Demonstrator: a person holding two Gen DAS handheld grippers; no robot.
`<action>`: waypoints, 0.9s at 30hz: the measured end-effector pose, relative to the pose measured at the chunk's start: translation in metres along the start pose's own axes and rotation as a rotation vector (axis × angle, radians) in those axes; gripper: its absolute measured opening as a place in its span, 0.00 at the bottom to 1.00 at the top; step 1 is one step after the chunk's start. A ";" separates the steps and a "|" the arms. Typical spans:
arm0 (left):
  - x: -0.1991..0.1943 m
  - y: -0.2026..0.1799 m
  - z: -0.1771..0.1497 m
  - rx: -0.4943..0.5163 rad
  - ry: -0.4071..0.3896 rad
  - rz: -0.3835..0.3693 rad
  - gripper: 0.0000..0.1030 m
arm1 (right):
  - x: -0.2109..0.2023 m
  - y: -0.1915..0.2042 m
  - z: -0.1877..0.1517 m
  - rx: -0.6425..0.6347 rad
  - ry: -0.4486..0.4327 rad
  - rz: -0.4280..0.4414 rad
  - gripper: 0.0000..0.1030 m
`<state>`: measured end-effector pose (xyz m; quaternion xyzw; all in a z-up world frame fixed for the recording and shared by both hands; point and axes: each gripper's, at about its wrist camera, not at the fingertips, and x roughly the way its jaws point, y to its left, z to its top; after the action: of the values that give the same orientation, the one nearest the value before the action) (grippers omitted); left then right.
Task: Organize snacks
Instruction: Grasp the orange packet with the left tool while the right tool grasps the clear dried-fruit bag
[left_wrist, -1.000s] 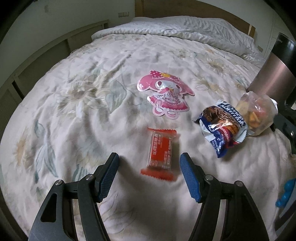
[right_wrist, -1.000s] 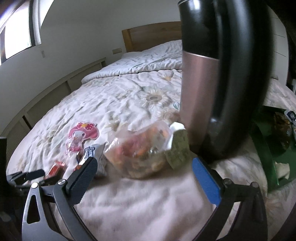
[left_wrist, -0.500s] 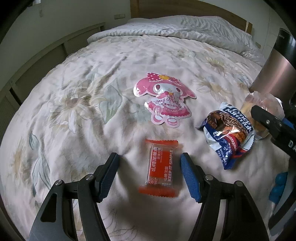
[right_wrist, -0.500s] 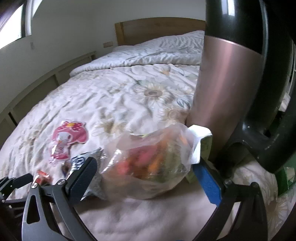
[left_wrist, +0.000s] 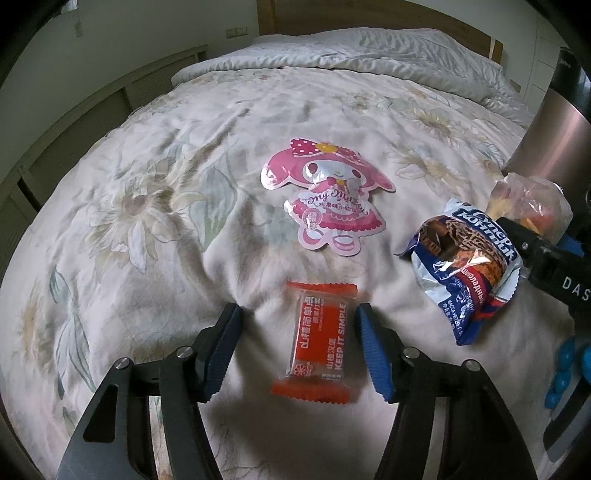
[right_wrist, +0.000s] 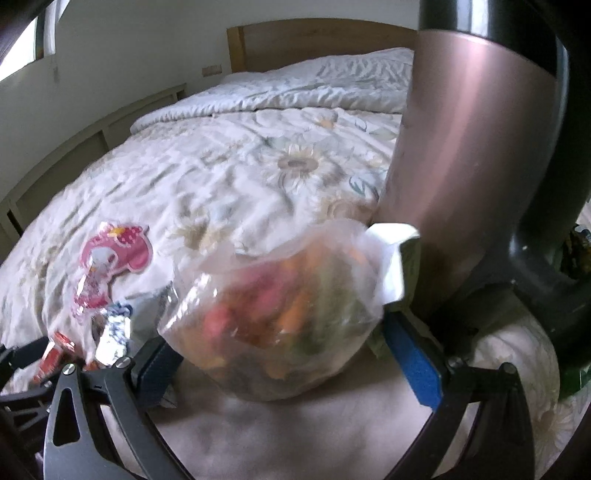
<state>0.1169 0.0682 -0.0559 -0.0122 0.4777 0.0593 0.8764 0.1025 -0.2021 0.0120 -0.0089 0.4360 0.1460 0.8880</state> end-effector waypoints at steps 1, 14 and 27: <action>0.001 0.001 0.000 -0.004 -0.001 -0.003 0.49 | 0.001 -0.001 0.000 0.002 -0.001 0.003 1.00; -0.001 0.002 -0.002 0.007 -0.004 -0.023 0.24 | 0.000 0.002 -0.001 -0.064 0.007 0.067 0.61; -0.004 0.002 -0.004 -0.013 -0.013 -0.009 0.24 | -0.016 -0.017 -0.003 -0.022 -0.027 0.180 0.55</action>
<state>0.1111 0.0696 -0.0550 -0.0195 0.4715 0.0582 0.8797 0.0958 -0.2224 0.0206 0.0225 0.4213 0.2299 0.8770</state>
